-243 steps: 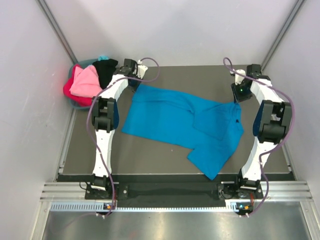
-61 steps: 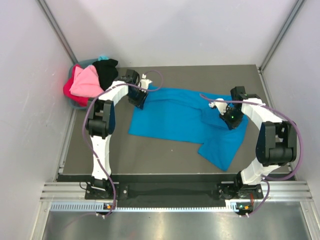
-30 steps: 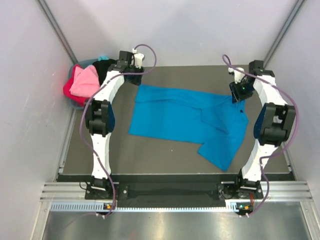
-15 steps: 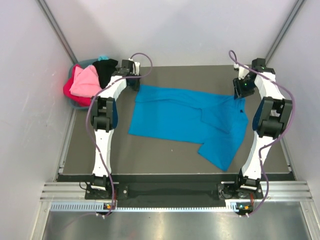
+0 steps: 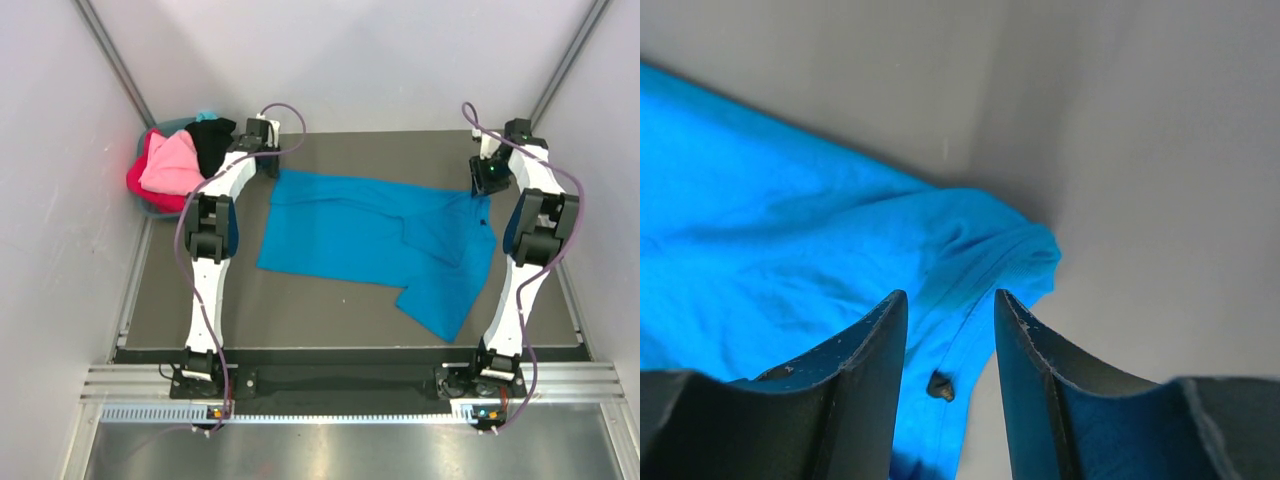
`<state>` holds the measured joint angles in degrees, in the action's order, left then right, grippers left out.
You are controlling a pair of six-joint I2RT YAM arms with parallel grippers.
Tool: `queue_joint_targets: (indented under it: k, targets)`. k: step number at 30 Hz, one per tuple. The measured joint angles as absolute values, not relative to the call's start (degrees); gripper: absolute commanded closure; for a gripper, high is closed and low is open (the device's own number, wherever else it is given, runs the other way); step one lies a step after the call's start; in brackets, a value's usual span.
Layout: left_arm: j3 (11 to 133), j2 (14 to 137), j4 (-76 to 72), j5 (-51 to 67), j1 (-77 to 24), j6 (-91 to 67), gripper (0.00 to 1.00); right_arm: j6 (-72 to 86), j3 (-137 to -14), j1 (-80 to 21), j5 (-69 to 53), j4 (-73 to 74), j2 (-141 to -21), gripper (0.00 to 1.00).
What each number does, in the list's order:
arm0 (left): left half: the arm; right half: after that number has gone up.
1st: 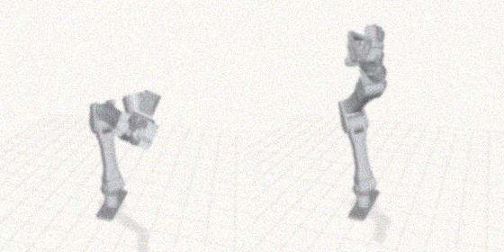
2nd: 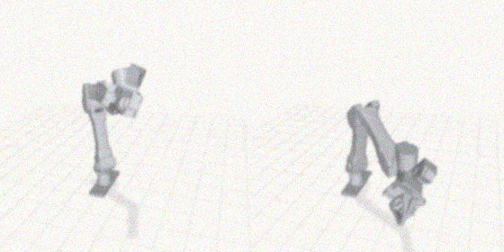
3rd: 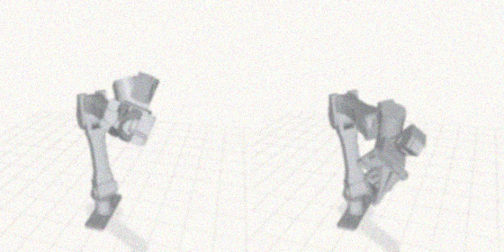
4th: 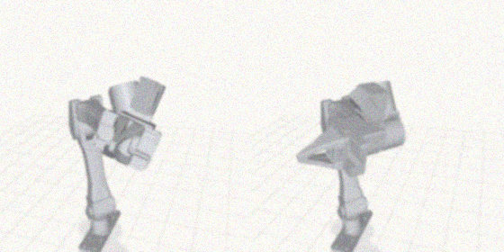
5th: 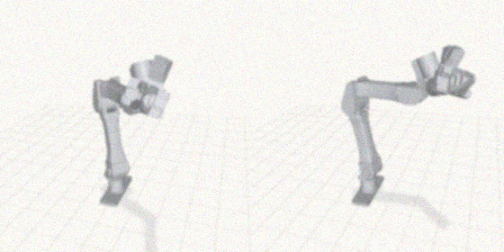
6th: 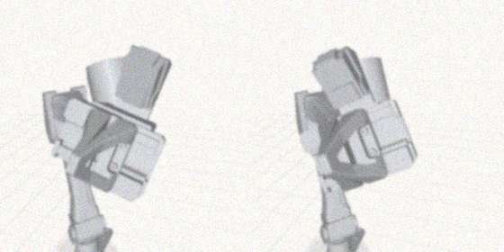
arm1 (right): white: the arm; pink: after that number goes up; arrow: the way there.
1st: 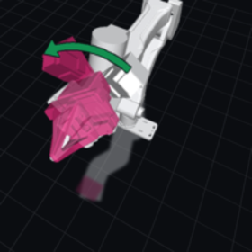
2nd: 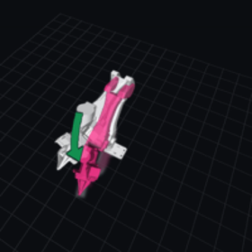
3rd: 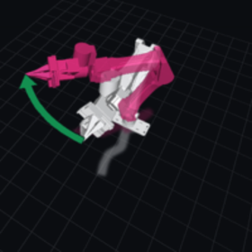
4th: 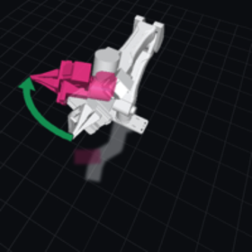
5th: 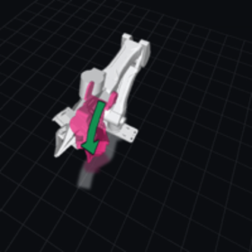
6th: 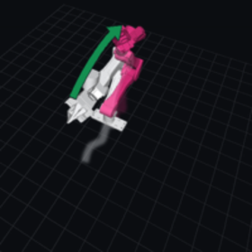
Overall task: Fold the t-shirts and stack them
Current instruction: Fold the tshirt
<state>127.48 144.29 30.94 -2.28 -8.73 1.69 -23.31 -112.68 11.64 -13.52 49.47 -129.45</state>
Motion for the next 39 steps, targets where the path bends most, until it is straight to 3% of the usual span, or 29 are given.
queue_joint_targets:
  k: [8,18,27,31,35,37,39]
  targets:
    - [127.9,144.2,30.0,-6.2,-8.4,1.6,0.38,-22.7,-113.7,12.6,-13.4,49.0,-130.0,0.59]
    - [128.3,144.2,30.9,6.8,-7.7,-1.9,0.38,-22.4,-115.7,13.1,-13.3,48.8,-131.9,0.57]
    - [128.3,144.3,30.9,9.7,-7.9,-2.5,0.40,-22.2,-118.4,13.7,-13.2,48.5,-136.1,0.56]
    - [128.4,144.8,30.8,9.8,-7.9,-2.5,0.50,-22.2,-118.6,14.1,-13.2,48.4,-136.6,0.60]
    - [128.5,145.3,30.7,9.9,-7.9,-2.4,0.66,-22.0,-119.0,14.4,-13.8,48.5,-137.1,0.82]
    - [128.6,145.6,30.5,10.1,-7.9,-2.3,0.72,-21.6,-119.3,14.4,-14.7,48.8,-137.4,0.88]
    - [128.8,145.8,30.3,10.3,-7.9,-2.0,0.88,-21.5,-119.8,14.4,-15.1,49.1,-137.5,0.96]
